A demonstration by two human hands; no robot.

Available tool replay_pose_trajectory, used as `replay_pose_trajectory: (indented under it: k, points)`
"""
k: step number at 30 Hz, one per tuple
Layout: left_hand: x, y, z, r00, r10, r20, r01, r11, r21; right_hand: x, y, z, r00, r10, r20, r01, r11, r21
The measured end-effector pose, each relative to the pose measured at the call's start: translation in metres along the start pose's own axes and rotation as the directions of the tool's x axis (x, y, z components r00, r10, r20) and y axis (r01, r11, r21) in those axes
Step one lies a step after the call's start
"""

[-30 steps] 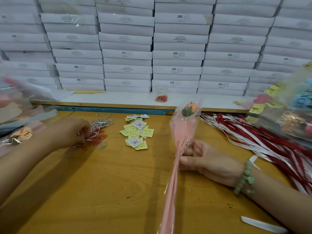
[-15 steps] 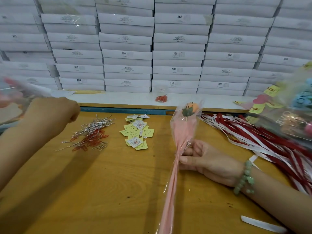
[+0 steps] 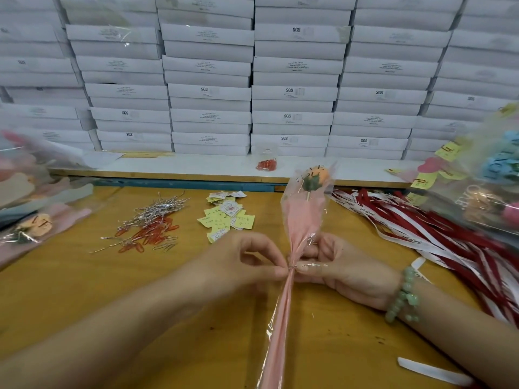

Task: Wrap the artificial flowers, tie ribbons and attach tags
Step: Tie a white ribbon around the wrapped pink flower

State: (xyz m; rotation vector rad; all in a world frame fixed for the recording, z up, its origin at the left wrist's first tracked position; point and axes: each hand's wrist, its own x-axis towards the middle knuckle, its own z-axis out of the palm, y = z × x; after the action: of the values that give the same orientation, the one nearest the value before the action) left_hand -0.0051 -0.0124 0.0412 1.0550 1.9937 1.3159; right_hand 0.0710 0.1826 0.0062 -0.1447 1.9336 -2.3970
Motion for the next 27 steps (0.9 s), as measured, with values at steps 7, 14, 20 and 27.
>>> replay_pose_trajectory:
  k: [7,14,20,27]
  points:
    - [0.003,-0.007,-0.005,0.963,-0.125,0.240,0.207,0.913,-0.352,-0.001,-0.001,0.003,1.000,-0.017,-0.023,0.015,0.999,-0.047]
    - [0.005,-0.020,0.004,0.942,-0.091,0.323,0.290,0.705,-0.648,-0.003,-0.003,0.005,1.000,-0.023,0.007,0.024,0.991,-0.135]
    - [0.007,-0.025,0.006,0.951,-0.012,0.309,0.204,0.777,-0.596,-0.005,-0.005,0.008,0.998,-0.025,0.052,0.035,0.979,-0.201]
    - [0.010,-0.033,0.005,0.992,-0.006,0.130,0.081,0.811,-0.579,-0.001,-0.002,0.004,0.999,0.027,-0.039,-0.032,0.992,-0.119]
